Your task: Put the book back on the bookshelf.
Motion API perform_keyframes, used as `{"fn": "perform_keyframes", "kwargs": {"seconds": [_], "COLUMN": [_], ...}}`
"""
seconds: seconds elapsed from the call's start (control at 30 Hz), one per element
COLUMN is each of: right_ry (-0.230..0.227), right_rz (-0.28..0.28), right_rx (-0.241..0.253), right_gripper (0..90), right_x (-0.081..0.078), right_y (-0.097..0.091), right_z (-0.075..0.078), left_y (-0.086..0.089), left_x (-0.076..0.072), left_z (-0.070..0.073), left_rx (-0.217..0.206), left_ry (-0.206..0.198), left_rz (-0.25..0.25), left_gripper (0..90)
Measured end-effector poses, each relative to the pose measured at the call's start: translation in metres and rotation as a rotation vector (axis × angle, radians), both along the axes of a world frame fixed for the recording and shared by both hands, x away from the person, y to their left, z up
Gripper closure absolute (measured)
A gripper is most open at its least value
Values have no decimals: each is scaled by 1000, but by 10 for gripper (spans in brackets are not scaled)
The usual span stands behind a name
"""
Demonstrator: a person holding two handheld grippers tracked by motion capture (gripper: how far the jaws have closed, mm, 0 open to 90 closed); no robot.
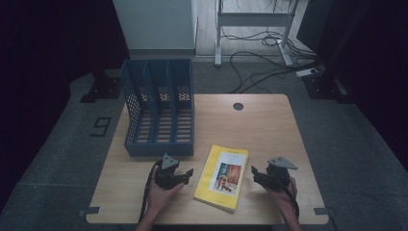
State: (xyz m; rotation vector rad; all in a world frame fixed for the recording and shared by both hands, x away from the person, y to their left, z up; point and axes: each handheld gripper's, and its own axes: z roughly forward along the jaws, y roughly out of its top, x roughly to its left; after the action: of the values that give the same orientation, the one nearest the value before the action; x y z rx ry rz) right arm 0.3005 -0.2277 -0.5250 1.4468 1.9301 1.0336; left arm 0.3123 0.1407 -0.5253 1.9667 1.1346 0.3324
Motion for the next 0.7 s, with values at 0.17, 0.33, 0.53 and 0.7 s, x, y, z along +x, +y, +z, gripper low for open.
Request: {"fn": "perform_keyframes", "kwargs": {"seconds": [0.17, 0.33, 0.53, 0.7], "right_ry": [-9, -11, -9, -2], "right_rz": [26, 44, 54, 60], "right_rx": [19, 29, 15, 19], "right_gripper": [232, 235, 235, 238], "right_x": [0, -2, 0, 3], "right_y": [8, 18, 31, 44], "right_z": [5, 7, 5, 2], "left_y": [-22, -33, -49, -54], "left_x": [0, -1, -5, -7], "left_z": [-6, -10, -16, -18], "left_rx": [-5, -1, 19, 9], "left_ry": [23, 38, 60, 66], "left_rz": [-44, -79, -111, -124], "left_gripper": [312, 313, 316, 315]}}
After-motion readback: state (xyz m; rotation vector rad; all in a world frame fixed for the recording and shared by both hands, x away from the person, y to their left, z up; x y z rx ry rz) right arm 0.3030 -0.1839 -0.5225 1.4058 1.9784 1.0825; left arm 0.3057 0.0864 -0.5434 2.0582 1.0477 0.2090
